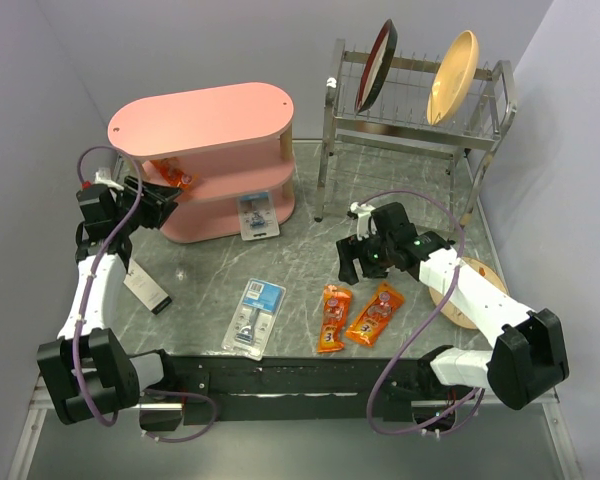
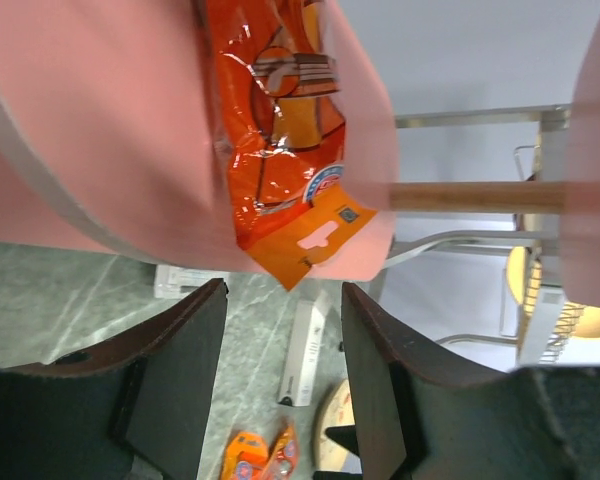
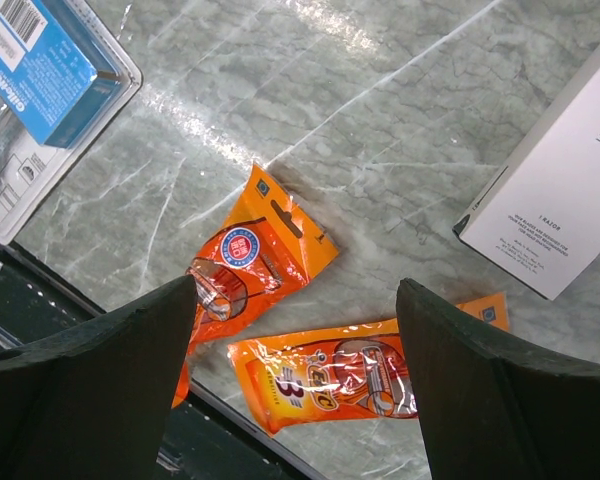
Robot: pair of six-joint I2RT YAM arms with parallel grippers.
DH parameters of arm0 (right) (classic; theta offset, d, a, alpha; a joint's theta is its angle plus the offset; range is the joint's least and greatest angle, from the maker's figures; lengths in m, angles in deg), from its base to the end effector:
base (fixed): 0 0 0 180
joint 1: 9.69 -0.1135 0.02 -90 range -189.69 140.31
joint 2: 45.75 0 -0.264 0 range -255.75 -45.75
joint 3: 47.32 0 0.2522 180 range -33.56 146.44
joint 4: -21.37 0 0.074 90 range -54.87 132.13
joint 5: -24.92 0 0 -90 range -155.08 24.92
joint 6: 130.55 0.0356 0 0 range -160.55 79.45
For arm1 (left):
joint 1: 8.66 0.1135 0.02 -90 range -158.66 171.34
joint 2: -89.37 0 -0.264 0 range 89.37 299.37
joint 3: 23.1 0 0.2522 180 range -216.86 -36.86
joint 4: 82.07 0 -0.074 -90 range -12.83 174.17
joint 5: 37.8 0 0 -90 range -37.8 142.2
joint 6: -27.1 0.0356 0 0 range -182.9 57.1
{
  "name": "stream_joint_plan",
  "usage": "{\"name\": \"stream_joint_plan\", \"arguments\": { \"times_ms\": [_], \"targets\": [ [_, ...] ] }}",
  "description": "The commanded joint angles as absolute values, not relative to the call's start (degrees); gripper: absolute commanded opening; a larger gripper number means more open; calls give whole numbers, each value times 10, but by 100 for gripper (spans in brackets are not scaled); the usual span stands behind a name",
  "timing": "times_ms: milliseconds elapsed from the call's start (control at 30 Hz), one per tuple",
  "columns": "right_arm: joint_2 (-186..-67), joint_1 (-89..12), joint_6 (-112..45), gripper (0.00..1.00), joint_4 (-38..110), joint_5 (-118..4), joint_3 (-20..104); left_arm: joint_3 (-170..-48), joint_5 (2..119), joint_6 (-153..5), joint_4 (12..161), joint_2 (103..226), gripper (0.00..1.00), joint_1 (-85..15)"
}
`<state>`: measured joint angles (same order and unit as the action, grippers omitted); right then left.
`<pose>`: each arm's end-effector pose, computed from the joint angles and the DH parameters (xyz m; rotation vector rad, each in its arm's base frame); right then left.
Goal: Place and organize the shaving razors onto the shelf
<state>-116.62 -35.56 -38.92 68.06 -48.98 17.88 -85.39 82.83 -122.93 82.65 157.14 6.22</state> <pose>0.2211 0.1182 0.2523 -0.6464 2.4330 0.5491 0.2646 0.0516 0.2967 -0.9102 1.8059 -1.0291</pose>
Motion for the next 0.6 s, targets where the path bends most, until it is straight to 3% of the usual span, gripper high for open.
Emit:
{"name": "stream_joint_plan", "arguments": {
  "times_ms": [0,500,567],
  "targets": [
    [-1172,-351,-393,88,658,-491,201,-863,837,-1262,858,1569,55,69],
    [-1172,-351,-396,88,655,-495,200,-867,838,-1324,845,1604,53,100],
    [-1172,-351,-396,88,655,-495,200,-869,828,-1308,822,1599,49,103]
  ]
}}
